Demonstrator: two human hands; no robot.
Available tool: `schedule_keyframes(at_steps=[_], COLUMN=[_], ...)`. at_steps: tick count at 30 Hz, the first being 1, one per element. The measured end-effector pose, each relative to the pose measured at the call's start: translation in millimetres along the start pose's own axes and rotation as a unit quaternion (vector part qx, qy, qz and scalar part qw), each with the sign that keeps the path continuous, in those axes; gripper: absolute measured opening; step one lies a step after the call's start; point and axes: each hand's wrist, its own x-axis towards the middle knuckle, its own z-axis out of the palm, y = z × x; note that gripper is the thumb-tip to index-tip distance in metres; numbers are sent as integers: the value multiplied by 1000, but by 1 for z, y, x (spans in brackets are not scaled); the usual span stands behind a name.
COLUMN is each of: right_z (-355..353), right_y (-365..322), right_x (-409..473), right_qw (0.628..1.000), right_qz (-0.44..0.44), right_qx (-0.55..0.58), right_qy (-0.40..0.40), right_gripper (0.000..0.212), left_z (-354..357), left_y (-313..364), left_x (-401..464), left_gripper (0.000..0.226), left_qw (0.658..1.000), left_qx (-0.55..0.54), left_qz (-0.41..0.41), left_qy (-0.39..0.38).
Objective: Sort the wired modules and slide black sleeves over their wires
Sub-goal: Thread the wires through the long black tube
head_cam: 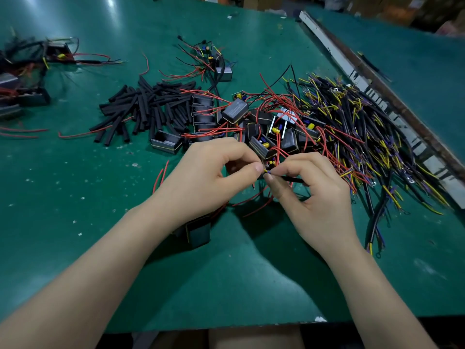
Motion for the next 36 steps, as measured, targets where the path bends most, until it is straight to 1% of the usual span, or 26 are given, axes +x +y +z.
schedule_keyframes(at_steps=[3, 9, 14, 21, 25, 36], right_z=[2, 2, 1, 0, 1, 2], right_y=[-1, -3, -3, -3, -3, -4], right_x=[0, -1, -1, 0, 0, 0], right_qw=[1000, 1000, 1000, 1000, 1000, 1000], right_qz=[-1, 10, 16, 4, 13, 17], right_qx=[-5, -9, -7, -7, -1, 6], right_qy=[7, 13, 23, 19, 16, 8], right_gripper=[8, 8, 9, 8, 7, 7], left_z=[-1, 1, 1, 0, 0, 1], left_y=[-1, -2, -4, 0, -2, -4], left_x=[0, -1, 0, 0, 0, 0], left_gripper=[13, 9, 6, 7, 7, 6], left_qw=[1000, 992, 989, 994, 996, 994], left_qx=[0, 89, 89, 61, 49, 54], left_qz=[1, 79, 107, 83, 69, 82], left_qy=[16, 33, 53, 42, 39, 37])
